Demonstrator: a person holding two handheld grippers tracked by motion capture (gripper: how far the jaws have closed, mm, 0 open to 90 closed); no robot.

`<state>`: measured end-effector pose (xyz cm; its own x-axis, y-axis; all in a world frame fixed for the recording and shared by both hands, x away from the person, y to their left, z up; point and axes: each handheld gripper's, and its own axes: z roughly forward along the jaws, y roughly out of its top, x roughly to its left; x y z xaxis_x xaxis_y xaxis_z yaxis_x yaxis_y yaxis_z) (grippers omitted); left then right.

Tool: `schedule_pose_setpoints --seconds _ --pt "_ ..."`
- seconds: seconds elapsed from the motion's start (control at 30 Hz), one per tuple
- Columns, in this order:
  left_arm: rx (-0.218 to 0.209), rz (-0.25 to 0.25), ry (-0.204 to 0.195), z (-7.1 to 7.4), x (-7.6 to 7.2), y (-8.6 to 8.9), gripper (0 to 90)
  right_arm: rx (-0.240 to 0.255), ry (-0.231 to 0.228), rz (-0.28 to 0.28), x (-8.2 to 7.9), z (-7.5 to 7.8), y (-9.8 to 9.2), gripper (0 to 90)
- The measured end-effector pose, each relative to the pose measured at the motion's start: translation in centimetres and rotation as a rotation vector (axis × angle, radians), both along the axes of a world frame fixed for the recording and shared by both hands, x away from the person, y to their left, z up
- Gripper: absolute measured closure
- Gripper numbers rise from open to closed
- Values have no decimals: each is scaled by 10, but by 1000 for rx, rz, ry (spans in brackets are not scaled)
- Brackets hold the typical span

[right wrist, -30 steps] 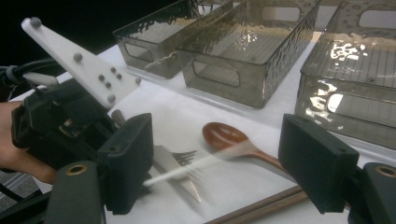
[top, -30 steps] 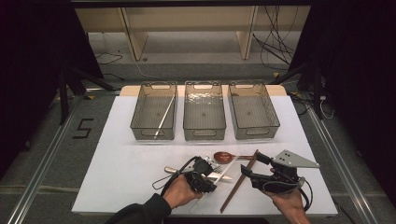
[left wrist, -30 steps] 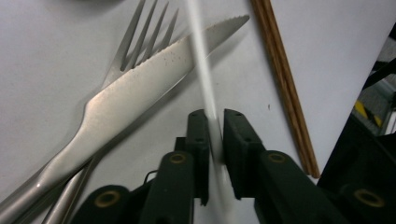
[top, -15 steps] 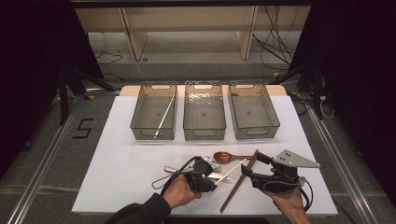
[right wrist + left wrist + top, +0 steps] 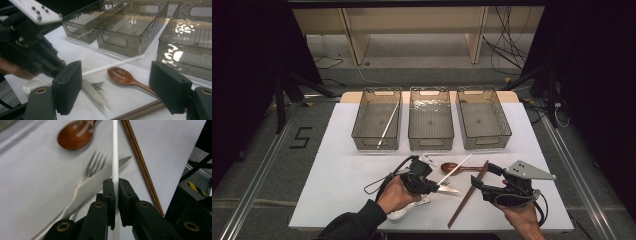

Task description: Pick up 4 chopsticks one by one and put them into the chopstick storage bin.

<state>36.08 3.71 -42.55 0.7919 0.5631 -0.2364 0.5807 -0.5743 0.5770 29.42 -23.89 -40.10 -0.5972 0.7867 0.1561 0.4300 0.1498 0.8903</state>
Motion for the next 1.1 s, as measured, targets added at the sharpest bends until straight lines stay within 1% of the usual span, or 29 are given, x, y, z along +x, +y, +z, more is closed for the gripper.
schedule_pose_setpoints --seconds 0.13,0.23,0.27,0.3,0.37,0.43,0.5,0.7,0.77,0.87,0.97,1.0,1.1 --pt "-28 34 -26 12 8 12 843 -1 1 0 0 0 0 275" --pt "-40 67 -44 19 15 23 843 -1 3 -3 0 0 -1 274" --pt "-40 70 -51 21 17 27 843 1 3 -3 0 0 -1 274" --pt "-44 85 -55 22 19 30 843 2 3 -4 0 0 -1 274" --pt "-45 98 -62 25 23 39 844 0 4 -3 0 0 -1 274" --pt "-56 123 -65 27 28 47 844 1 4 -3 0 0 -1 274" --pt "-54 130 -72 30 32 54 843 3 5 -4 0 0 -1 274" --pt "-81 184 -103 40 42 73 843 1 4 -5 1 -1 -1 274" --pt "-80 198 -115 43 46 80 843 3 7 -7 1 -1 -1 274" --pt "-90 230 -123 47 52 89 843 3 6 -7 1 -1 -1 274" --pt "-89 250 -136 50 58 100 844 2 9 -7 1 -1 -1 274" --pt "-94 260 -138 51 59 102 843 2 10 -7 1 -2 -1 274" --pt "-84 280 -150 54 65 110 843 2 12 -8 1 -2 -1 274"
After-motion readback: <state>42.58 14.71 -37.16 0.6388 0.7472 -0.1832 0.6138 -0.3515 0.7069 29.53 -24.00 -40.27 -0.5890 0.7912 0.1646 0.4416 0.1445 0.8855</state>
